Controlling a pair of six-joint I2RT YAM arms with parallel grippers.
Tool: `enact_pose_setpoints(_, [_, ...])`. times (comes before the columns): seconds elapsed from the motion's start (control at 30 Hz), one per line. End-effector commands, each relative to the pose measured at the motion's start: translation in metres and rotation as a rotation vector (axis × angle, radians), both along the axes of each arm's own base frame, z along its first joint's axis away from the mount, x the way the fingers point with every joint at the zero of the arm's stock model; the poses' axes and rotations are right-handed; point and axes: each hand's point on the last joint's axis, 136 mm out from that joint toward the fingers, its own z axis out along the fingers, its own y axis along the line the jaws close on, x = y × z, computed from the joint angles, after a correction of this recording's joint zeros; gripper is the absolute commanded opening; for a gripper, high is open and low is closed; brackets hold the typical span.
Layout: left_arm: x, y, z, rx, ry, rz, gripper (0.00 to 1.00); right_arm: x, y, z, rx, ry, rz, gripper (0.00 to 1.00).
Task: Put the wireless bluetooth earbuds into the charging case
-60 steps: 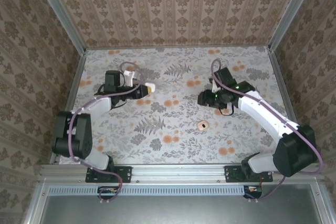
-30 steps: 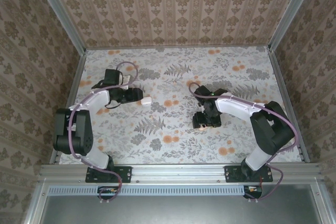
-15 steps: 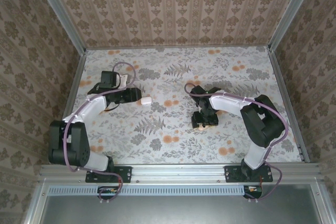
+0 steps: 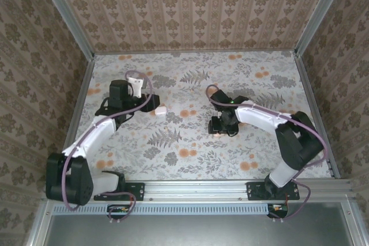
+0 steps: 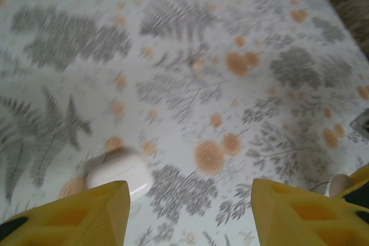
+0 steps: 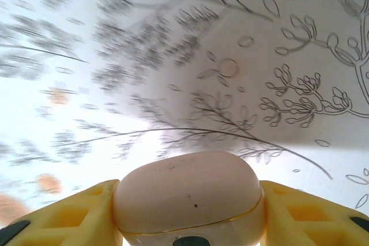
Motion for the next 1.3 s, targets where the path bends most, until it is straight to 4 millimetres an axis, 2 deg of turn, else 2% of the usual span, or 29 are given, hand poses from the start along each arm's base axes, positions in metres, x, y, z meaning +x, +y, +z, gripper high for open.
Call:
enact_pose_setpoints(0.0, [-0.008,-0.022,0.044,-0.034,-0.242,-0.078,0.57,0.019,0.019,0.047,0.197,-0.123,-0.115,0.44])
enact_pose_setpoints(0.1, [-0.025,-0.041,0.063,-0.067,-0.358,-0.133,0.58,0.036,0.025,0.089,0.302,-0.245,-0.171,0.44])
enact_pose_setpoints(0.17, [-0.039,-0.058,0.076,-0.094,-0.416,-0.180,0.58,0.044,0.026,0.126,0.363,-0.335,-0.192,0.44])
enact_pose_setpoints(0.23, [-0.051,-0.075,0.084,-0.118,-0.459,-0.231,0.59,0.049,0.028,0.154,0.409,-0.398,-0.202,0.44])
enact_pose_setpoints(0.4, [-0.081,-0.121,0.101,-0.173,-0.550,-0.356,0.60,0.055,0.032,0.205,0.540,-0.510,-0.238,0.44])
enact_pose_setpoints(0.47, [-0.084,-0.136,0.102,-0.175,-0.565,-0.360,0.60,0.055,0.034,0.217,0.588,-0.528,-0.249,0.44])
enact_pose_setpoints(0.67, [-0.085,-0.167,0.105,-0.250,-0.608,-0.375,0.61,0.053,0.039,0.236,0.678,-0.542,-0.266,0.44])
enact_pose_setpoints(0.83, [-0.081,-0.184,0.115,-0.308,-0.602,-0.386,0.60,0.049,0.041,0.242,0.709,-0.544,-0.259,0.44])
enact_pose_setpoints(1.1, [-0.072,-0.197,0.121,-0.354,-0.598,-0.383,0.57,0.041,0.046,0.245,0.730,-0.538,-0.238,0.44])
enact_pose_setpoints(1.27, [-0.068,-0.202,0.125,-0.386,-0.588,-0.387,0.50,0.038,0.049,0.245,0.734,-0.531,-0.225,0.44])
